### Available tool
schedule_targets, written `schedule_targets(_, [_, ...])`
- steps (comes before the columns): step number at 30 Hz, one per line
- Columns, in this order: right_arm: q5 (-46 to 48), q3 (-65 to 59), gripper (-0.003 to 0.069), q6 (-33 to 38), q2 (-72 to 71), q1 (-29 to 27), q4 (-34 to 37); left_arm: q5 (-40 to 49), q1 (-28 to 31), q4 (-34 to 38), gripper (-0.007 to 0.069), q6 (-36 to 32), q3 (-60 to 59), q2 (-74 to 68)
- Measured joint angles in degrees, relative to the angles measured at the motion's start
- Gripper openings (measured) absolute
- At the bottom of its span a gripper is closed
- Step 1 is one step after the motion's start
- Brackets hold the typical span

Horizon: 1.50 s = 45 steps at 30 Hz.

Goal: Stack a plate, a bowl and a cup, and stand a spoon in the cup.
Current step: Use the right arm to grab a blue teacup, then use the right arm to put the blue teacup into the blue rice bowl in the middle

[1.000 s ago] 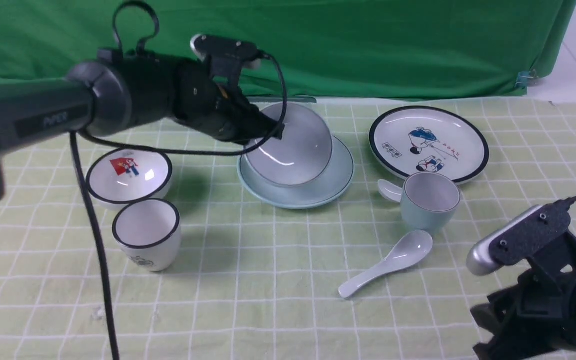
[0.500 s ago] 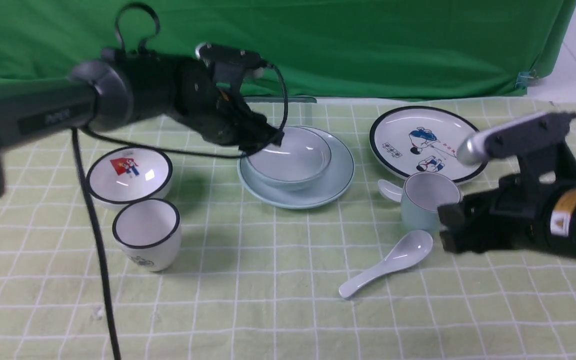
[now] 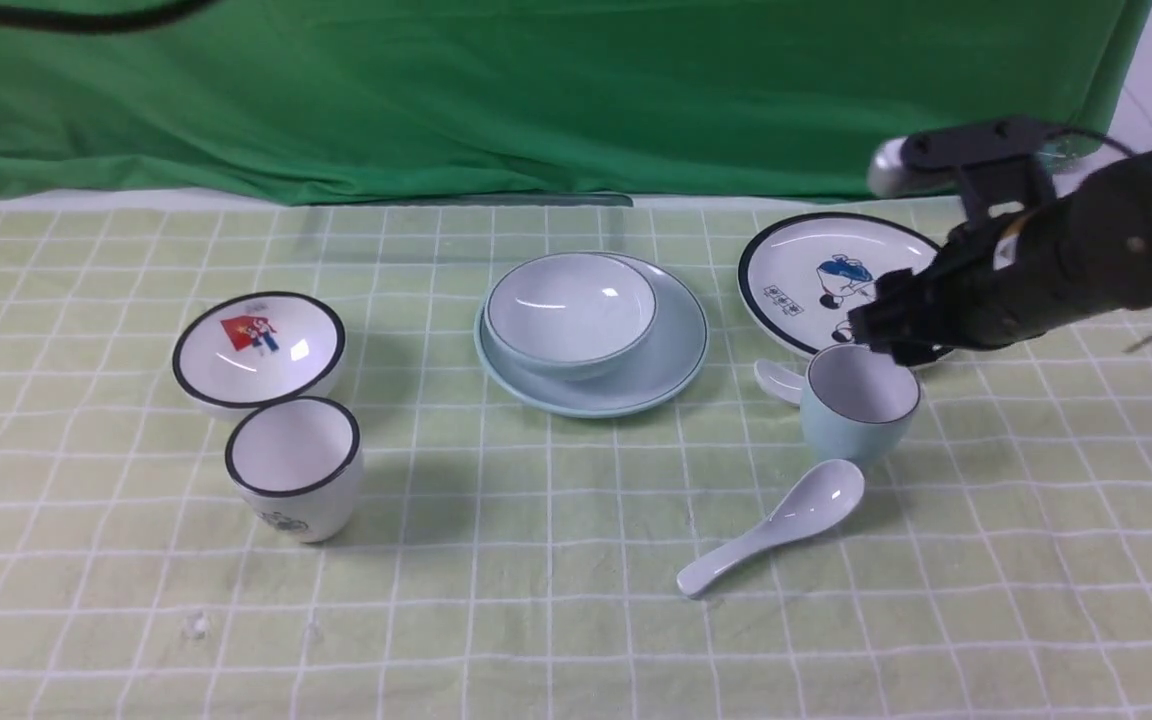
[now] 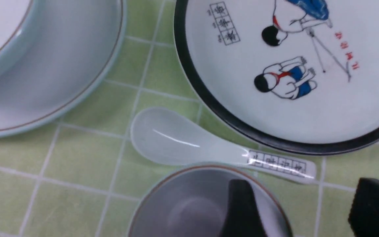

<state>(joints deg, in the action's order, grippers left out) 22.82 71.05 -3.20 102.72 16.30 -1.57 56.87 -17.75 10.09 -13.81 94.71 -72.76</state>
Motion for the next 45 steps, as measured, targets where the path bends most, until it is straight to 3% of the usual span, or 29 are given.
schedule_targets(6, [5.06,2.18,0.0306,1.43,5.71,-0.11,0.00,3.25,0.00,-1.20,0.0057,-0.13,-10.64,12.87])
schedule_targets(8, [8.93,3.89,0.0166,5.15,5.92,-0.11,0.06,2.20,0.00,-2.14,0.0007,-0.13,-20.00,20.36])
schedule_targets(10, [12.36,5.89,0.0090,6.32,5.40,-0.11,0.28,0.96,0.00,-4.21,-0.0002,-0.13,-26.52,24.92])
schedule_targets(17, [21.73,21.00,0.0087,8.80,5.08,3.56,-0.04,-9.18,0.00,-14.44,-0.0006,0.12,-52.35,37.87])
schedule_targets(22, [22.52,31.80,0.0087,9.81,9.24,9.95,0.36,-18.39,0.00,-13.07,-0.0006,5.10,-63.41,40.23])
schedule_targets(23, [23.60,36.33,0.0087,10.20,12.30,12.46,0.69,-21.15,0.00,-10.09,-0.0006,5.75,-65.43,40.23])
schedule_targets(27, [25.93,46.60,0.0087,10.39,20.67,15.27,1.11,-26.46,0.00,-5.63,-0.0006,5.41,-66.55,40.23])
schedule_targets(33, [31.35,58.42,0.0087,10.30,30.13,15.59,0.92,-30.21,0.00,-4.41,-0.0006,5.17,-66.55,40.23])
schedule_targets(45, [33.73,60.51,0.0087,10.19,33.16,15.59,0.91,-31.50,0.00,-4.29,-0.0006,5.01,-66.55,40.23])
